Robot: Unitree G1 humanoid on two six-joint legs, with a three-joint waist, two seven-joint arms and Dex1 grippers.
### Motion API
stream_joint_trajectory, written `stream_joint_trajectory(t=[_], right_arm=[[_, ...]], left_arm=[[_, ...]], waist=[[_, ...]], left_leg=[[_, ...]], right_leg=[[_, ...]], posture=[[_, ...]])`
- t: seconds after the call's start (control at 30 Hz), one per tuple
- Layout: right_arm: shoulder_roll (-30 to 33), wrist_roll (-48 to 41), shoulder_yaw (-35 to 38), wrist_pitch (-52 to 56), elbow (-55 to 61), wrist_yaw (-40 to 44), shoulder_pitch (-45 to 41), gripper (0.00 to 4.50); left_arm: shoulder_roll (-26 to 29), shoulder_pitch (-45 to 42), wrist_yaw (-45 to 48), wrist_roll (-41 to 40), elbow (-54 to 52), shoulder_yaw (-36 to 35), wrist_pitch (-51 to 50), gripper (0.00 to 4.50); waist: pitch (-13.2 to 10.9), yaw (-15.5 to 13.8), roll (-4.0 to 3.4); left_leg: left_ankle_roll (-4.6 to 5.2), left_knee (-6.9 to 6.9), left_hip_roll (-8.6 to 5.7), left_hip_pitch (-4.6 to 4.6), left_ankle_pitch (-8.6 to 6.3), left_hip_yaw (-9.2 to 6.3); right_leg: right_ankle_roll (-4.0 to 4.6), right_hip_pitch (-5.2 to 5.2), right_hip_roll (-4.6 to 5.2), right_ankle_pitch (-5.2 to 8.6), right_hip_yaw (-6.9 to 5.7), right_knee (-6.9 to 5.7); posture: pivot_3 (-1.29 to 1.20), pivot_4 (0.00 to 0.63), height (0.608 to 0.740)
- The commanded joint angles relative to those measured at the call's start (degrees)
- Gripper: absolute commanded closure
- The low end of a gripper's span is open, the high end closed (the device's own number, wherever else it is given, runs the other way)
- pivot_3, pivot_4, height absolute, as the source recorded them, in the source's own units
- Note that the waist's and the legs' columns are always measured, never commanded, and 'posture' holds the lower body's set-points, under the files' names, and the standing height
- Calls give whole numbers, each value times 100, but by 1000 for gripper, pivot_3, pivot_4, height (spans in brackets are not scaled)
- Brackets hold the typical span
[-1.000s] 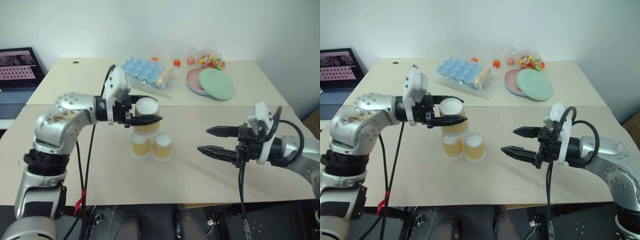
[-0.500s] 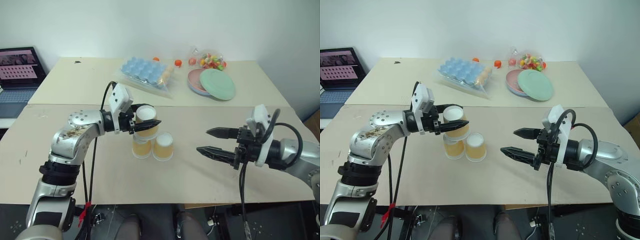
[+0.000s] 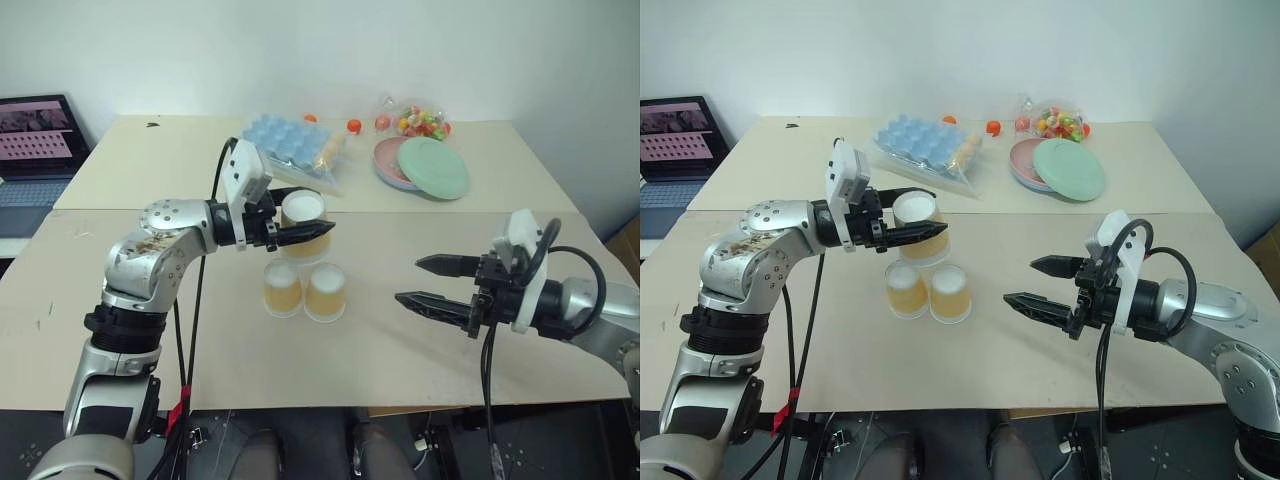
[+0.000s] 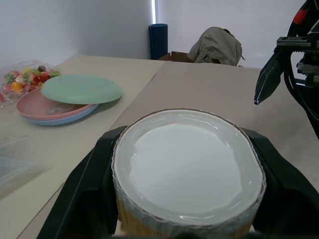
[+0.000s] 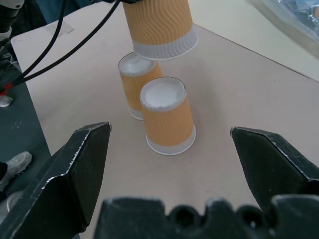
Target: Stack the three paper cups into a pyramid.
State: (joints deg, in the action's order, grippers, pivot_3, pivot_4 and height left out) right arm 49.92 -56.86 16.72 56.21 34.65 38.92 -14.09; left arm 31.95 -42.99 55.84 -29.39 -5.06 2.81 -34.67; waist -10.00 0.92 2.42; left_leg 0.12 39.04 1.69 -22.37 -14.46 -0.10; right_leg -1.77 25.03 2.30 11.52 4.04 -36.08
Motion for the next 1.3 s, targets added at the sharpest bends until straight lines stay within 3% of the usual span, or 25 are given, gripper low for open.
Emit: stream_joint_trajectory(t=[0.03, 0.87, 0.93, 1.03, 1.3], right_arm=[[63, -5, 204, -183, 163, -56, 22, 0], [89, 123, 126, -307, 74, -163, -52, 0], [85, 137, 134, -309, 70, -164, -59, 0], [80, 154, 141, -305, 75, -161, -59, 0], [79, 182, 130, -308, 48, -159, -72, 0]], left_arm=[[10, 34, 184, -113, -265, 73, -36, 1828], [145, 297, 496, 207, -8, 179, 282, 1828], [132, 295, 503, 192, -3, 176, 264, 826], [96, 284, 500, 137, 3, 155, 208, 61], [-3, 169, 448, -124, -81, 60, -84, 61]], waist=[[0, 0, 0], [0, -3, 0], [0, -5, 0], [0, -5, 0], [0, -4, 0]], left_leg=[[0, 0, 0, 0, 0, 0], [0, 0, 0, 0, 0, 0], [0, 0, 0, 0, 0, 0], [0, 0, 0, 0, 0, 0], [0, 0, 0, 0, 0, 0]], right_leg=[[0, 0, 0, 0, 0, 0], [0, 0, 0, 0, 0, 0], [0, 0, 0, 0, 0, 0], [0, 0, 0, 0, 0, 0], [0, 0, 0, 0, 0, 0]], posture=[[0, 150, 736], [0, 150, 736], [0, 150, 736], [0, 150, 736], [0, 150, 736]])
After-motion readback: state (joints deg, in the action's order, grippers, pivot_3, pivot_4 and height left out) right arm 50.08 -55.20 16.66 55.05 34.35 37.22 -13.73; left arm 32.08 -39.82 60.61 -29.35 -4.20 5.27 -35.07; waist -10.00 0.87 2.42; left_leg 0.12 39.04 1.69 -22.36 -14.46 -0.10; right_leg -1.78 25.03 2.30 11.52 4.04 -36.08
